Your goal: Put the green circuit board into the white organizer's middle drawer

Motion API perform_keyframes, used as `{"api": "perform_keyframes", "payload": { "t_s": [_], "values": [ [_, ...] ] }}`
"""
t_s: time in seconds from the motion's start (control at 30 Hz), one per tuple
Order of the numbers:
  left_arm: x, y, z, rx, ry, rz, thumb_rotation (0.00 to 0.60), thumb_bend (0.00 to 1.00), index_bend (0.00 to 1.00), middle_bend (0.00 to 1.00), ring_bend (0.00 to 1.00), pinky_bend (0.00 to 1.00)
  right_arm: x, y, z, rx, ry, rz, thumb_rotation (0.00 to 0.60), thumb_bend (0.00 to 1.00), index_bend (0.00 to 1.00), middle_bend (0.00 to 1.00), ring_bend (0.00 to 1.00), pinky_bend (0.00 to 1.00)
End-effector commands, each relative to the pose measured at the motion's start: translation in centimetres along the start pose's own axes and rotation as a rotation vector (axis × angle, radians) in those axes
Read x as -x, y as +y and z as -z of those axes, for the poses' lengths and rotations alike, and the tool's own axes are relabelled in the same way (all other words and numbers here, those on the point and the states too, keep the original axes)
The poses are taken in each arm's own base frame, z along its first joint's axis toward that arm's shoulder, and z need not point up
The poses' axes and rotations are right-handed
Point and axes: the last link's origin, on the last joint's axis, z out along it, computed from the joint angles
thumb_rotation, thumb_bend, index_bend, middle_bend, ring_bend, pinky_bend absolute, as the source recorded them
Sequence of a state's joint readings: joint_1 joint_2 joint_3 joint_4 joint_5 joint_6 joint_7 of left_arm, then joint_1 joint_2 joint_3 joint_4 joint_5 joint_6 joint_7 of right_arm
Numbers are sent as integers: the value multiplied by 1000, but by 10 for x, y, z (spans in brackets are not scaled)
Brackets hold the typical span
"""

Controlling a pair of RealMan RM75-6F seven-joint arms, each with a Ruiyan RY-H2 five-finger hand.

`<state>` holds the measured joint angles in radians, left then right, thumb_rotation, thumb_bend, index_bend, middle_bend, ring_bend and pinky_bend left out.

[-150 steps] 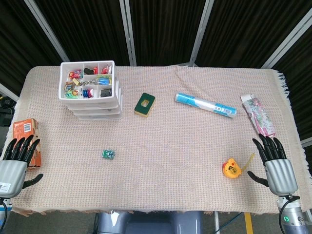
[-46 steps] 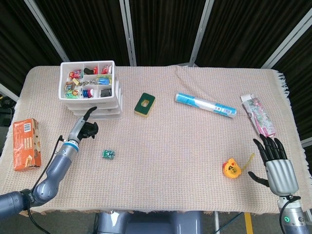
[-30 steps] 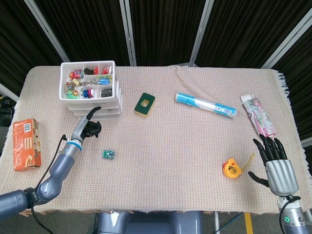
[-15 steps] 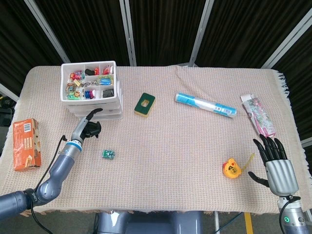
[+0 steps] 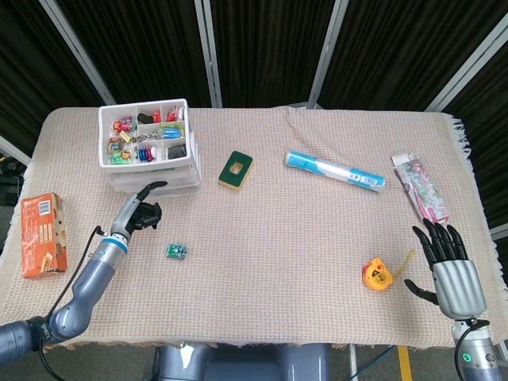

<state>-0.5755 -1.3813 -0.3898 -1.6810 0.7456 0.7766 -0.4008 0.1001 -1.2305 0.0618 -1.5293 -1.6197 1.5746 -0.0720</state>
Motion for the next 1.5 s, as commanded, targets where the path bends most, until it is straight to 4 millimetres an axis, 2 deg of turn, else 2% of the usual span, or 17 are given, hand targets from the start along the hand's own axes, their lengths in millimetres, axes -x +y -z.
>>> {"api": "perform_keyframes", "payload": {
  "t_s": [0.03, 0.17, 0.43, 0.57, 0.73, 0.9, 1.07, 1.5],
  "values": [
    [-2, -3, 3, -2, -2, 1, 600, 755, 203, 953, 905, 670, 0, 0, 0, 1, -1, 1, 600, 0, 90, 0, 0, 0],
    [-2, -5, 8, 2, -6, -4, 600, 756, 210, 954, 905, 670, 0, 0, 0, 2, 1, 0, 600, 0, 90, 0, 0, 0],
    [-4, -14, 34, 23, -7, -91, 600, 772, 253, 954, 905, 670, -1, 1, 0, 3, 1, -4, 600, 0, 90, 0, 0, 0],
    [-14, -12, 49, 108, 86, -331, 600, 794, 228, 953, 906, 670, -1, 0, 0, 2, 1, -2, 600, 0, 90, 0, 0, 0],
    [-24, 5, 59, 165, 208, -622, 600, 796, 166, 958, 908, 670, 0, 0, 0, 2, 0, 0, 600, 0, 89, 0, 0, 0],
    [-37, 33, 57, 136, 290, -867, 600, 795, 119, 964, 915, 670, 0, 0, 1, 4, -1, 0, 600, 0, 90, 0, 0, 0],
    [-41, 49, 50, 40, 308, -952, 600, 794, 119, 969, 919, 673, 0, 0, 1, 6, -2, -1, 600, 0, 90, 0, 0, 0],
    [-45, 49, 35, -126, 285, -984, 600, 795, 170, 969, 919, 672, 0, 0, 1, 7, -3, -3, 600, 0, 91, 0, 0, 0]
  ]
}}
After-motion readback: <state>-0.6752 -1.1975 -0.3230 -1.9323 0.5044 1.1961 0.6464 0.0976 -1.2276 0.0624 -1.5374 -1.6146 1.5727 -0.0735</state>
